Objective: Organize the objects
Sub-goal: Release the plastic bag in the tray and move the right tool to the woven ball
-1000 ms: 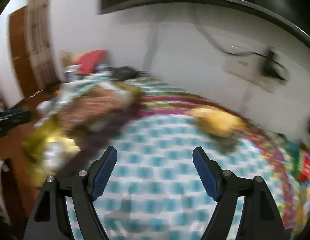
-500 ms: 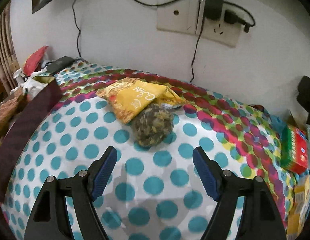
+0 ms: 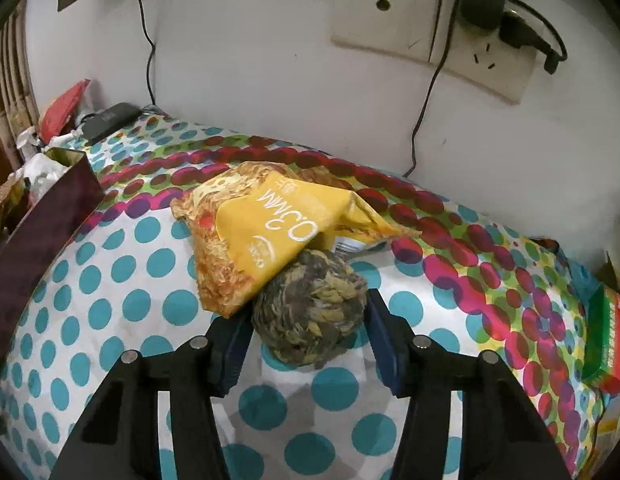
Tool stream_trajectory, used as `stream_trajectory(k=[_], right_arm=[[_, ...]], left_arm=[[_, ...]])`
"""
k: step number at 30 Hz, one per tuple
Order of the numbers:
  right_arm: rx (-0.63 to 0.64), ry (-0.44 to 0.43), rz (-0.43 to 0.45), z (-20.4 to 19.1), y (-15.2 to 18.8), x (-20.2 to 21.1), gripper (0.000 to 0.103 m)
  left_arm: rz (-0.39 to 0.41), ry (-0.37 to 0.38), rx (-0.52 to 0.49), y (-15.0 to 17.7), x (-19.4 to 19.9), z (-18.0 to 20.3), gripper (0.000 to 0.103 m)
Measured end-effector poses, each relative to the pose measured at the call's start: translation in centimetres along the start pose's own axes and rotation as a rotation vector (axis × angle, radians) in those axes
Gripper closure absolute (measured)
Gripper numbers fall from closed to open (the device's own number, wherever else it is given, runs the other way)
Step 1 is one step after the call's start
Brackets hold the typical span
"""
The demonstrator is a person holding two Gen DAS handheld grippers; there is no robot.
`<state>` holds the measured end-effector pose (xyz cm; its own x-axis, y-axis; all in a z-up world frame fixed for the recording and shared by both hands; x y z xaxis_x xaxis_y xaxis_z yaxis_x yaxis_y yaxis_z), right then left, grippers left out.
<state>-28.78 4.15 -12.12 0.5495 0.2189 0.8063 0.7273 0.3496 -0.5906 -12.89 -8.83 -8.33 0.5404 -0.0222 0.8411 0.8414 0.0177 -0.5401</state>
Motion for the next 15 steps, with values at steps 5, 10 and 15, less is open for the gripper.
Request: stream_trajectory(k=[5,10,15], right_arm=[[-0.077,-0.022,0.032,2.7,2.7,2.9,0.052],[-0.126,-0.001,0.022,5.3,5.9,5.0,0.052],[-0.150,-0.013,0.011,6.2,7.3,5.0,0.052]], left_arm=[[0.032,0.079,-0.005,-1.7,-1.2,2.3,0.030],[0.034,0.116,-0.054,-3.3,-2.8,5.7,0.028],[0.052,0.046,-0.144,-5.8,-4.3,8.2,0.028]])
Point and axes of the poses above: each gripper's, at about its wrist camera, not at the fingertips, and x roughly against the way its jaws point, z to its right, y to its underside, the point moved 6 cm from there along -x, roughly the way its jaws point, and after that the axes turned 5 degrees about -z, right-handed, at the moved point
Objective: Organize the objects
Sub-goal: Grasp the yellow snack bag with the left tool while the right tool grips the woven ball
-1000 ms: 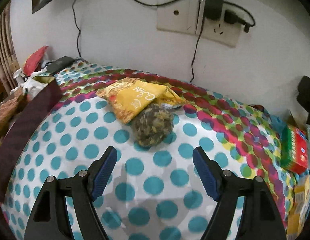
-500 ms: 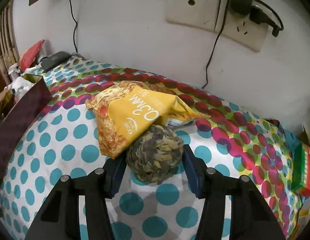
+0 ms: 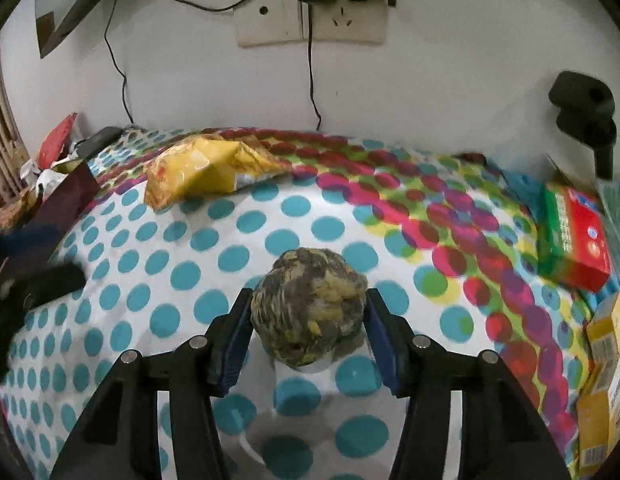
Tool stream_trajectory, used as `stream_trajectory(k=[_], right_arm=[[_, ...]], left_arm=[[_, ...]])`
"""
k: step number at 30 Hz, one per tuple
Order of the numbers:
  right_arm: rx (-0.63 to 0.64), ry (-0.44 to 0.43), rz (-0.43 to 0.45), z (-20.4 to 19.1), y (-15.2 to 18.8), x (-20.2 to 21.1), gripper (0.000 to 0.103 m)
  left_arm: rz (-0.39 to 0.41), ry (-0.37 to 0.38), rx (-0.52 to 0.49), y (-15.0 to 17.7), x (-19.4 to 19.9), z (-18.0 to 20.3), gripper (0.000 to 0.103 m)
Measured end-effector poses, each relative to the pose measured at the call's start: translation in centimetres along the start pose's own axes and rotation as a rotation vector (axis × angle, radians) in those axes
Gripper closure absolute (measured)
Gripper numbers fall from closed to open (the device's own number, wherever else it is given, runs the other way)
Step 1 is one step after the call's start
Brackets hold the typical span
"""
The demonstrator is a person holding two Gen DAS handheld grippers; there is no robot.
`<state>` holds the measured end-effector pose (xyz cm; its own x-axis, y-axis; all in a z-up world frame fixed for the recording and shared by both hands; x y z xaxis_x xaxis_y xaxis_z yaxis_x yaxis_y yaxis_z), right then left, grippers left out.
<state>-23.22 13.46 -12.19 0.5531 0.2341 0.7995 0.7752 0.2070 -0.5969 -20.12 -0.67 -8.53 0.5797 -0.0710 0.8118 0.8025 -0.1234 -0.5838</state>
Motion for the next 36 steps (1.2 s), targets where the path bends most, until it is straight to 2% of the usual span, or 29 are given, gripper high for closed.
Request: stream_trajectory(k=[4,9,13,17,19,21,23,25,27,28,29,33,34,36], right_arm=[[0.013,-0.013,-0.031,-0.2,0.1,-0.7,0.053],[-0.014,-0.051,-0.039,0.4,0.1,-0.8,0.053],[-0.017,-0.055,-0.048,0.4,0.2,-1.0,0.053],[0.001,-0.044,-0.052,0.2,0.3,-1.0,0.053],[-0.003,-0.044,-0.051,0.1,0.3,-1.0,0.053],[-0.003,-0.044,-0.050,0.1,0.4,-1.0,0.053],[-0.002,-0.043,-0.051,0.2,0.4,-1.0,0.053],[0.000,-0.041,-0.051,0.2,0.3,-0.9,0.053],[0.000,-0.042,-0.051,0.3,0.2,-0.9,0.053],[0.000,-0.041,-0.051,0.2,0.2,-0.9,0.053],[0.001,-0.039,-0.052,0.2,0.2,-0.8,0.053],[0.006,-0.033,-0.053,0.1,-0.1,-0.8,0.053],[0.010,-0.027,-0.054,0.0,-0.2,-0.8,0.053],[0.017,-0.022,-0.058,0.0,-0.2,-0.8,0.053]], left_arm=[[0.023,-0.105,-0.147,-2.5,-0.7,1.1,0.028],[-0.008,-0.167,-0.322,-4.8,-3.2,2.6,0.028],[-0.044,-0.247,-0.446,-5.6,-5.6,3.7,0.028],[-0.064,-0.379,-0.575,-5.9,-8.2,4.1,0.028],[-0.068,-0.417,-0.599,-6.0,-9.2,4.0,0.028],[-0.080,-0.425,-0.602,-5.8,-10.2,3.7,0.028],[-0.090,-0.393,-0.577,-5.5,-10.7,3.3,0.028],[-0.063,-0.342,-0.532,-5.5,-10.4,2.9,0.029],[-0.060,-0.312,-0.495,-5.6,-10.6,2.5,0.045],[-0.053,-0.346,-0.494,-5.6,-10.7,2.4,0.060],[-0.041,-0.376,-0.500,-5.7,-10.8,2.2,0.064],[0.008,-0.325,-0.409,-5.9,-10.0,1.5,0.071],[0.018,-0.317,-0.387,-5.9,-9.7,1.2,0.077],[0.031,-0.295,-0.334,-5.8,-9.2,0.7,0.078]])
Point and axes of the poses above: each gripper's, at about its wrist camera, not at the fingertips, and x roughly against the way its jaws point, z to its right, y to its underside, the point moved 6 cm from there along -x, roughly the way its jaws point, and after that the axes turned 5 degrees about -z, right-handed, at the moved point
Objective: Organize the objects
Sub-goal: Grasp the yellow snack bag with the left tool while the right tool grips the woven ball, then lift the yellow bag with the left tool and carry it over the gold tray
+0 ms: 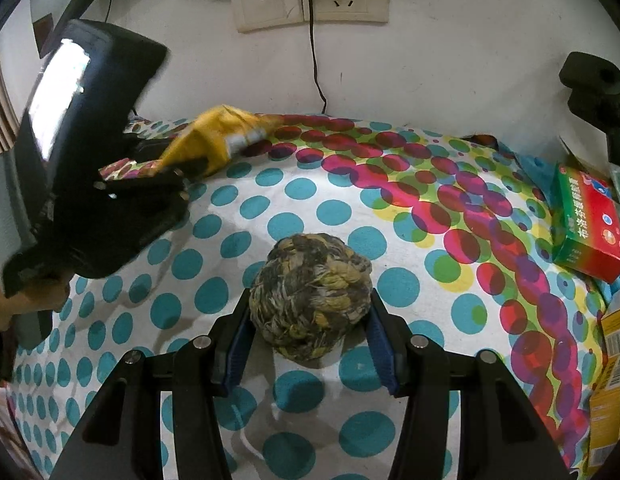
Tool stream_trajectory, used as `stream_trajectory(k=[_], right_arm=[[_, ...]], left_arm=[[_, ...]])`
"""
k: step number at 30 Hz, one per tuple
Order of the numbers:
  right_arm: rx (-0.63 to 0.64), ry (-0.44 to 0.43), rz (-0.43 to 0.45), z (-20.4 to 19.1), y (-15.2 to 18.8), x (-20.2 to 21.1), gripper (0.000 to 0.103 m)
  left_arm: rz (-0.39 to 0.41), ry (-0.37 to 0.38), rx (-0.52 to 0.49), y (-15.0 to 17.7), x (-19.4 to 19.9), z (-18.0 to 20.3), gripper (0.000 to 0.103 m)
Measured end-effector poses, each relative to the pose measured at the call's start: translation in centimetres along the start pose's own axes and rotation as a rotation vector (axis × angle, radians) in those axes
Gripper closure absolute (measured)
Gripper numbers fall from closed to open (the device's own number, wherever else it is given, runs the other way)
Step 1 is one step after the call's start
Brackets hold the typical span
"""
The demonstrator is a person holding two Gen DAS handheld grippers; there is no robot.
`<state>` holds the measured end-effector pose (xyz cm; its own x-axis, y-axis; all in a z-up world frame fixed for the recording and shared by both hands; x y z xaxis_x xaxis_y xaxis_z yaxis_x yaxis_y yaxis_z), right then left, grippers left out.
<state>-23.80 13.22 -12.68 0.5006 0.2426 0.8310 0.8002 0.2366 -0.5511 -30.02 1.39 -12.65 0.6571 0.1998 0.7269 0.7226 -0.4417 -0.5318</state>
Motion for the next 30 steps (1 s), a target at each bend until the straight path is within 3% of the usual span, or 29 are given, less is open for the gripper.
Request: stream_trajectory(k=[14,22,30], right_arm=[[0.002,0.000,0.003,0.4,0.0,0.0,0.054],[0.022,0.029,0.001,0.1,0.2,-0.1,0.054],[0.037,0.050,0.002,-0.1,0.5,-0.5,0.054]], left_arm=[[0.029,0.075,0.202,3.6,3.8,-1.1,0.079],[0.014,0.156,0.333,6.3,7.1,-2.3,0.081],[0.033,0.145,0.415,9.0,9.1,-3.0,0.081]])
Point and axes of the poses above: each gripper's, at about its wrist camera, not at the fingertips, and x roughly against the way its jaws point, z to its right, y to its underside, the point moved 6 cm from there along -x, roughly the way its jaws point, and after that the axes turned 5 degrees about -z, right-handed, at the moved point
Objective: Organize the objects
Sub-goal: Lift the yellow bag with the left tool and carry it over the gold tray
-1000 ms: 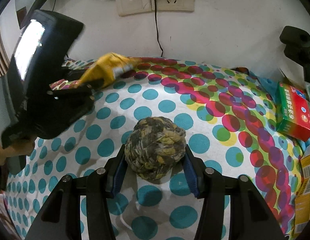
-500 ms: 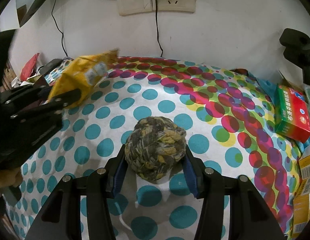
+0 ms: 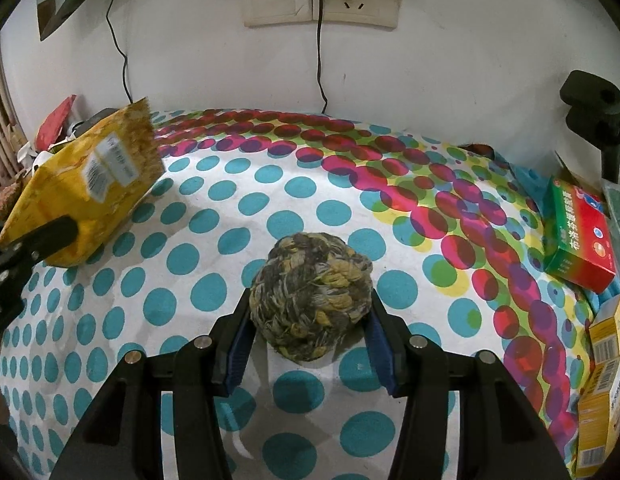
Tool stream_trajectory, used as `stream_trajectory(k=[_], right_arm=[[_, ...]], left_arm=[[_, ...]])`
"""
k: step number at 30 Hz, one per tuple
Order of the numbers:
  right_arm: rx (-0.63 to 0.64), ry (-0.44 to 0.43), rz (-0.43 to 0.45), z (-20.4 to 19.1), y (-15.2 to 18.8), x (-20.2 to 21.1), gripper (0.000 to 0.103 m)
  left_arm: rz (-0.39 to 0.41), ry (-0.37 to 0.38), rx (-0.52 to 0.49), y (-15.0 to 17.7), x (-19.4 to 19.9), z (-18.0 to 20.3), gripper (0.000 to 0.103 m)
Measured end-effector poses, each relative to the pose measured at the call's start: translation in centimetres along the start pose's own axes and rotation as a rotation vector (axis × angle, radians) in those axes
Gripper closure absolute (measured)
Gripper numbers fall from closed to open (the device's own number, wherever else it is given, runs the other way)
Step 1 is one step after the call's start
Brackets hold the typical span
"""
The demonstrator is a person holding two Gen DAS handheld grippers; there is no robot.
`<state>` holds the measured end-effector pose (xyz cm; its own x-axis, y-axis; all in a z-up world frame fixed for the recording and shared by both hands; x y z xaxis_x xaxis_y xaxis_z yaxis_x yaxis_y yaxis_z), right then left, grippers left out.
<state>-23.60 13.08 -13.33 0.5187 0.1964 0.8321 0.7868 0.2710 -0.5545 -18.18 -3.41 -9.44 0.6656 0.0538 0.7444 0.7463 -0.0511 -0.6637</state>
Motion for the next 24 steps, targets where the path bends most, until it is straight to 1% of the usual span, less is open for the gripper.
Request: stream_trajectory(k=[2,4,7,10,15,17,19,24], right_arm=[[0.005,0.007,-0.001,-0.1,-0.1,0.0,0.054],[0.009,0.016,-0.003,-0.3,-0.1,-0.1,0.054],[0.017,0.027,-0.004,-0.5,-0.2,-0.2,0.054],[0.017,0.028,-0.003,-0.6,-0.2,-0.2,0.054],[0.034,0.055,-0.007,-1.0,-0.3,-0.2,0.054],[0.031,0.051,-0.008,-1.1,-0.3,-0.2,0.054],[0.034,0.055,-0.008,-1.2,-0.4,-0.2,0.054],[0.039,0.061,-0.008,-1.1,-0.4,-0.2,0.054]], left_arm=[[-0.007,0.025,0.013,0.4,0.4,-0.1,0.081],[-0.002,0.026,0.028,0.7,1.0,-0.4,0.081],[-0.006,0.047,0.061,1.1,1.7,-0.7,0.081],[-0.006,0.079,0.093,1.7,2.4,-0.9,0.081],[-0.008,0.135,0.132,2.5,3.5,-1.2,0.081],[0.001,0.155,0.155,2.7,4.2,-1.6,0.081],[0.004,0.164,0.163,2.7,4.7,-1.8,0.081],[0.040,0.158,0.176,2.2,6.7,-2.6,0.081]])
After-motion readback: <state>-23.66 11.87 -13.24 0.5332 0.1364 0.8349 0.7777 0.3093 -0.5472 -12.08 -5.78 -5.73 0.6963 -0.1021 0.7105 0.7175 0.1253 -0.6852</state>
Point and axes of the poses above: each gripper's, at about its wrist camera, not at the fingertips, and x roughly against the way its jaws point, z to its right, y to its underside, the point moved 6 cm from there along -x, roughly the way its jaws point, and after that the axes turned 5 degrees about -z, right-handed, at the moved point
